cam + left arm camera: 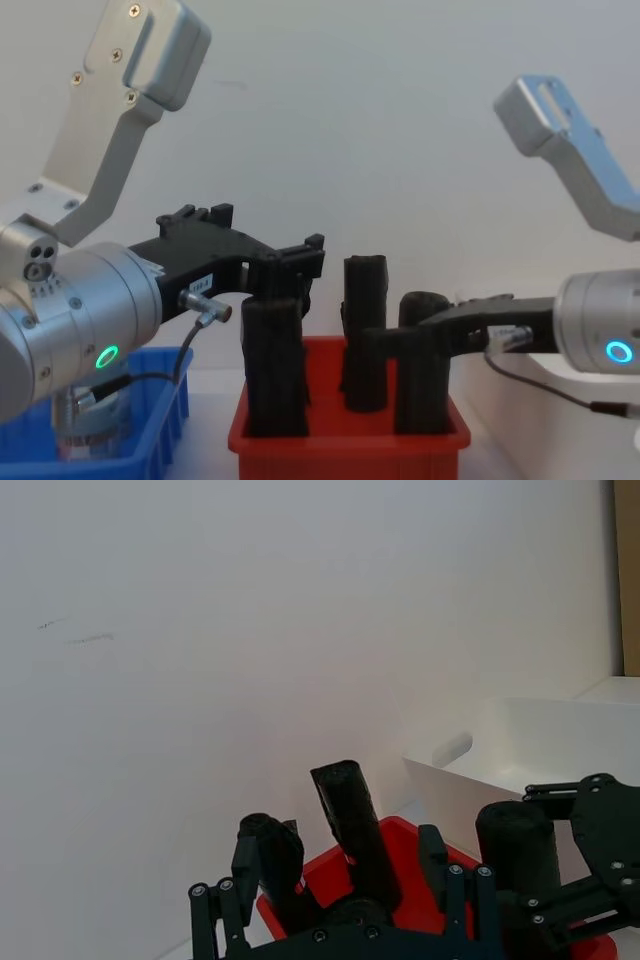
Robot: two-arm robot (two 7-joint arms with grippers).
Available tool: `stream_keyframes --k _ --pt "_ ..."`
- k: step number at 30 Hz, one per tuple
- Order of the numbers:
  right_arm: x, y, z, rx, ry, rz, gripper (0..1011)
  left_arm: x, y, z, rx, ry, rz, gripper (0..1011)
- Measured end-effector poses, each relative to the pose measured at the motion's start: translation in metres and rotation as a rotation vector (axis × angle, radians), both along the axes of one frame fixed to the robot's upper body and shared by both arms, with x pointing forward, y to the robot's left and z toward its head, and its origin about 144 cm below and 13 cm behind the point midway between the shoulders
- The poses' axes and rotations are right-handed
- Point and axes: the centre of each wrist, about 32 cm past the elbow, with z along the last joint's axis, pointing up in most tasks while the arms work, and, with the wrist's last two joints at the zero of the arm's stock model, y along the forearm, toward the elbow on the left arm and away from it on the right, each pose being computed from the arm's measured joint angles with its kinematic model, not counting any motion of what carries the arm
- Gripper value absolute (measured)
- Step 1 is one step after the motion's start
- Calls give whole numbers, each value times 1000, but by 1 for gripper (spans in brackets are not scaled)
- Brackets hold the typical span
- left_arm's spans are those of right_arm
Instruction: Pick the cotton swabs from the blue box and place them into the white box.
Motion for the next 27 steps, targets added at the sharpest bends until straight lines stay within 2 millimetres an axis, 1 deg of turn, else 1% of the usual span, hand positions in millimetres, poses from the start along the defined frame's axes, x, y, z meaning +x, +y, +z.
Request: stream_keyframes --k 15,18,19,20,22,26,27 --pt "5 16 -7 6 28 -48 997 0 0 0 0 0 0 1003" --pt "5 17 -7 6 30 -52 957 0 0 0 0 0 0 1003" --pt "6 18 -8 7 31 -54 916 0 0 0 0 0 0 1003" --pt "6 18 -8 7 32 -56 907 0 0 0 0 0 0 1003" --pt "6 19 -8 8 33 -58 835 0 0 0 0 0 0 1003" --pt "6 20 -9 8 35 -62 743 0 0 0 0 0 0 1003" --pt "6 20 -9 8 36 -64 683 0 0 0 0 0 0 1003"
